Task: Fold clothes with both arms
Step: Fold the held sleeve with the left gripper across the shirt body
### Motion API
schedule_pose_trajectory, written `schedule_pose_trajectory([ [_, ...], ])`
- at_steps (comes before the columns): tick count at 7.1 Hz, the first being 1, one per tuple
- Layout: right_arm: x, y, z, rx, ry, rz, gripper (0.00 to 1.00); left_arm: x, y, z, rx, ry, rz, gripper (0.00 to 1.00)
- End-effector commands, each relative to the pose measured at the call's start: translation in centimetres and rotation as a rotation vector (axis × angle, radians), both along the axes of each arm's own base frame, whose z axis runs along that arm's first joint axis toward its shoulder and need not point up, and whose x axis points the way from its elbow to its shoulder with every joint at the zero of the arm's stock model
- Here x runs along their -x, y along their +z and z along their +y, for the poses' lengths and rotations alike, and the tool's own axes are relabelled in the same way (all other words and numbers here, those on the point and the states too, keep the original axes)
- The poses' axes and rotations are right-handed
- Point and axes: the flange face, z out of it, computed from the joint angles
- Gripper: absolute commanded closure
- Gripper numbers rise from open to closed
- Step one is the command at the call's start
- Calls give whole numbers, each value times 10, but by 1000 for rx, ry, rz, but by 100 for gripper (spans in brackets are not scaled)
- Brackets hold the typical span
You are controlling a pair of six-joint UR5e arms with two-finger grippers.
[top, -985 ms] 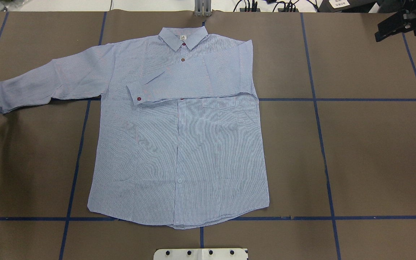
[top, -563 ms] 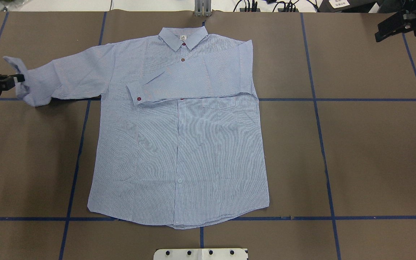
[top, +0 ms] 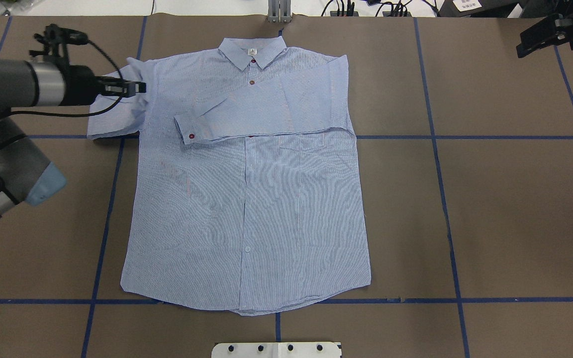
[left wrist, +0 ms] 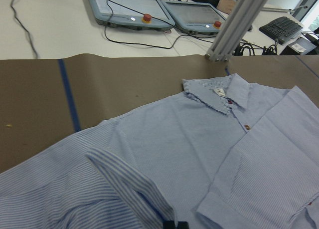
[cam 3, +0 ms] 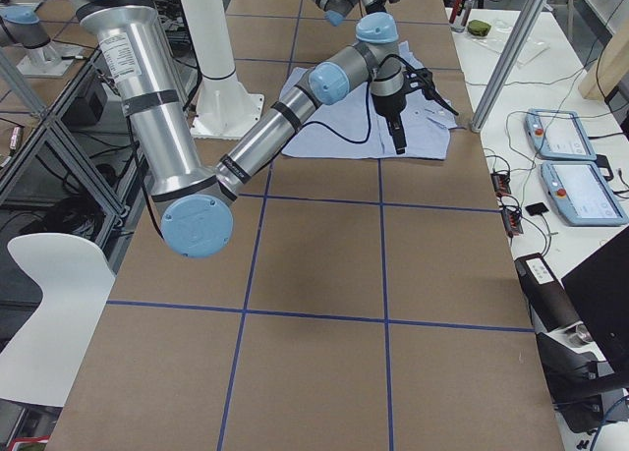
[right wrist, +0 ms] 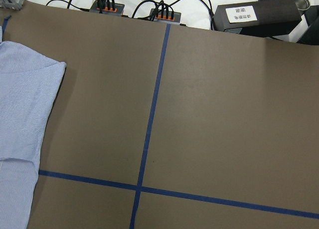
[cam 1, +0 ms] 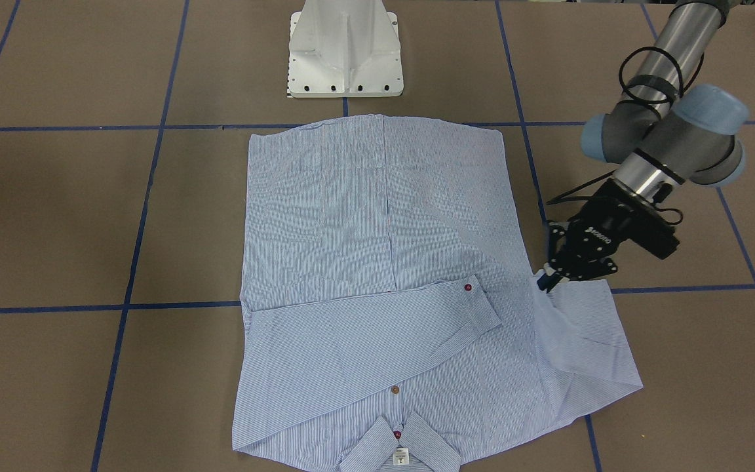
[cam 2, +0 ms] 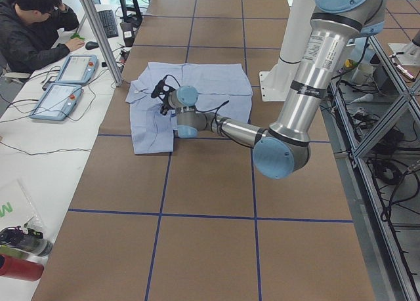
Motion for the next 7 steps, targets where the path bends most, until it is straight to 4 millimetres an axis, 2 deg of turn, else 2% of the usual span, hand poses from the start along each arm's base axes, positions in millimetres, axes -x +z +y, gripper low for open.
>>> schedule_pose_trajectory([
  [1,0,0,0,0,0,0,0,-75,-111,2,87,47,-4,100],
  [2,0,1,-1,2,0,1,0,-109,-158,11,105,53,-11,100],
  [3,0,1,-1,2,0,1,0,-122,-185,15,132,46,-9,100],
  [4,0,1,0,2,-1,0,0,-149,-195,32,122,38,-7,100],
  [5,0,2,-1,4,-1,2,0,-171,-195,44,122,18,-22,100],
  [7,0,1,0,3,-2,1,0,-189,-190,56,120,14,-38,100],
])
